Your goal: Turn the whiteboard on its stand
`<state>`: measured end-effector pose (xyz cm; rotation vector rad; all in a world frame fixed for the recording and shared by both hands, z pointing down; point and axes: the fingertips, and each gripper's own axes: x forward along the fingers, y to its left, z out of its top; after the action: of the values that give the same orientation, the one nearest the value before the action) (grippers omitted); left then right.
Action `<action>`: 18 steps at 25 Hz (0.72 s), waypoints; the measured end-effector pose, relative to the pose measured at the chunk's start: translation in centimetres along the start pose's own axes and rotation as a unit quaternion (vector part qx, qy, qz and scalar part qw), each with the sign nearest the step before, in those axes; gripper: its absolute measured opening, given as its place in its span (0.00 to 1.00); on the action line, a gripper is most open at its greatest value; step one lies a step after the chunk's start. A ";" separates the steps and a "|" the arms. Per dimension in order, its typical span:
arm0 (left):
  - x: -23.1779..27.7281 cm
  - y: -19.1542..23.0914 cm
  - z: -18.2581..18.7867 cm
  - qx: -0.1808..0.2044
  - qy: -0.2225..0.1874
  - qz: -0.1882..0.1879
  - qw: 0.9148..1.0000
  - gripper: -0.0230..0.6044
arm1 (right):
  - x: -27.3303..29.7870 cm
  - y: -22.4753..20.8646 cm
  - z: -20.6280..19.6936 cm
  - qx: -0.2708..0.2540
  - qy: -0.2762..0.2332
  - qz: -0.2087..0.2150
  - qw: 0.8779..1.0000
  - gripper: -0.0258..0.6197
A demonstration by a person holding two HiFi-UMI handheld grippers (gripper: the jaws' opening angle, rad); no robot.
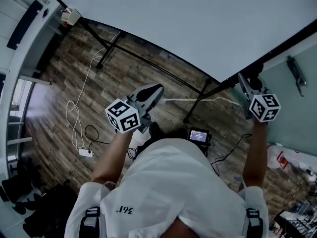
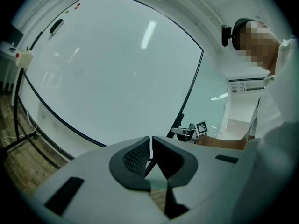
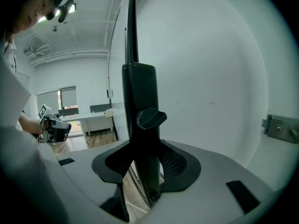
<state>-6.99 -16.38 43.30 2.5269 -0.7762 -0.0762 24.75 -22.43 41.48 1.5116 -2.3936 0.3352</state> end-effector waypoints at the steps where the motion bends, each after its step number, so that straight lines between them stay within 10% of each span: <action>1: 0.1 0.0 -0.1 0.000 0.000 0.000 1.000 0.05 | -0.3 -0.3 -0.1 0.001 0.001 -0.002 1.000 0.33; 18: 0.2 -0.3 -0.3 -0.001 0.001 0.006 1.000 0.05 | -4.6 -3.4 -1.5 0.001 0.008 -0.017 1.000 0.33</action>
<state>-6.63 -16.10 43.43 2.5207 -0.7895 -0.0702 29.91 -19.48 41.38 1.5429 -2.3544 0.3415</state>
